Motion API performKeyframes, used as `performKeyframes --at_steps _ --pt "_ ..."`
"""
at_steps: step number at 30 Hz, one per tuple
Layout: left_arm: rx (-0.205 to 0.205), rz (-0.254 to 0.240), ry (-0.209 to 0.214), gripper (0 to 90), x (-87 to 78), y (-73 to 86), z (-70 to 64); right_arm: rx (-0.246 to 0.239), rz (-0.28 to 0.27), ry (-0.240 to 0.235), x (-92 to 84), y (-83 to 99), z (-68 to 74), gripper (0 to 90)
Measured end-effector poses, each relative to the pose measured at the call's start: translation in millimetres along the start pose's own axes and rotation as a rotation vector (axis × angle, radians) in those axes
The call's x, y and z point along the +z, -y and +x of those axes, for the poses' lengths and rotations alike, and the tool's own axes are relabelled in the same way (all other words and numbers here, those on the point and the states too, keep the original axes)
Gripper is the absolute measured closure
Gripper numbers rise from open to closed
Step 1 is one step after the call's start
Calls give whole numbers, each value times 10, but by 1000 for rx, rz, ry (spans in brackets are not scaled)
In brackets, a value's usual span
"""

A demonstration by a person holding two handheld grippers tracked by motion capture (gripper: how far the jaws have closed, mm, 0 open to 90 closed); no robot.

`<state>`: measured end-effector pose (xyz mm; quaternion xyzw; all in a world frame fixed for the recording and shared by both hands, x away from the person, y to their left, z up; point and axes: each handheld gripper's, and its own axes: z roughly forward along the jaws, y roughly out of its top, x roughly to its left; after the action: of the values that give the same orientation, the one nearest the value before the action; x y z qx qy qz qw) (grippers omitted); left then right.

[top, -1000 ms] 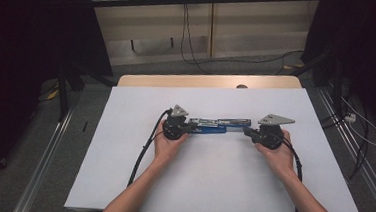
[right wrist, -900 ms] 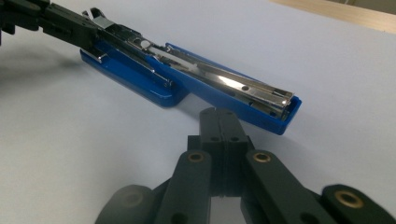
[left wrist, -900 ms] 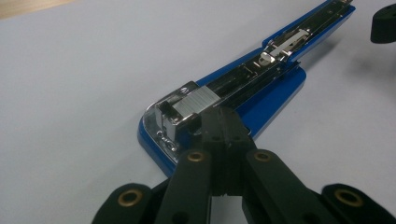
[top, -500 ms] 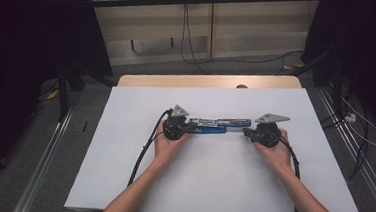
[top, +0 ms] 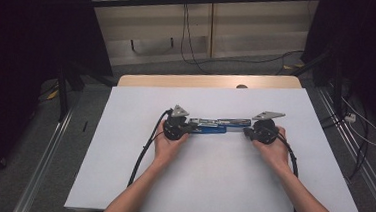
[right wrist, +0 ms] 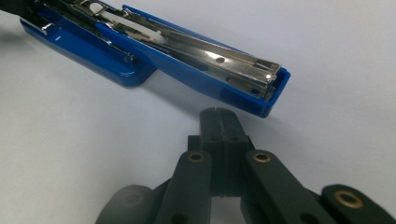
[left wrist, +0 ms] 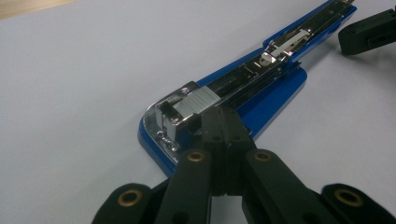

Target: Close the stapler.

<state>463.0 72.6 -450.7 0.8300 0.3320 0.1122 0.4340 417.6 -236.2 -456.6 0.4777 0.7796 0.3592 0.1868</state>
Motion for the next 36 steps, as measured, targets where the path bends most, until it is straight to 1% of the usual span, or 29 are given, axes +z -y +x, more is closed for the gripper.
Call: performKeyframes --at_steps 2,5,8,9,15,18,20,23,27,29,30,35,36 --pt "5 1 2 900 -3 0 5 8 6 2 15 -2 -8 900" --pt "11 2 10 900 -3 1 14 6 13 10 33 -11 -16 900" --pt "4 -2 14 900 -3 4 19 4 16 12 42 -21 -15 900" --pt "8 0 13 900 -4 3 20 4 17 13 45 -24 -13 900" --pt "9 -5 11 900 -1 7 8 11 6 16 62 -24 -5 900" --pt "18 -7 7 900 3 8 -4 4 0 16 74 -28 -9 900" --pt "11 -9 10 900 7 9 -10 4 -1 15 74 -26 -8 900" --pt "12 -10 9 900 9 10 -12 4 -3 16 74 -23 -7 900" --pt "40 -7 -7 900 5 6 -21 -2 -12 12 81 -16 -2 900" --pt "36 -7 -1 900 6 7 -17 -7 -14 12 85 -18 -3 900" --pt "27 -9 5 900 7 9 -16 -5 -15 12 87 -19 -2 900" --pt "25 -13 6 900 10 10 -12 -6 -18 12 94 -22 6 900" --pt "18 -15 7 900 12 11 -15 -6 -19 12 94 -21 6 900"
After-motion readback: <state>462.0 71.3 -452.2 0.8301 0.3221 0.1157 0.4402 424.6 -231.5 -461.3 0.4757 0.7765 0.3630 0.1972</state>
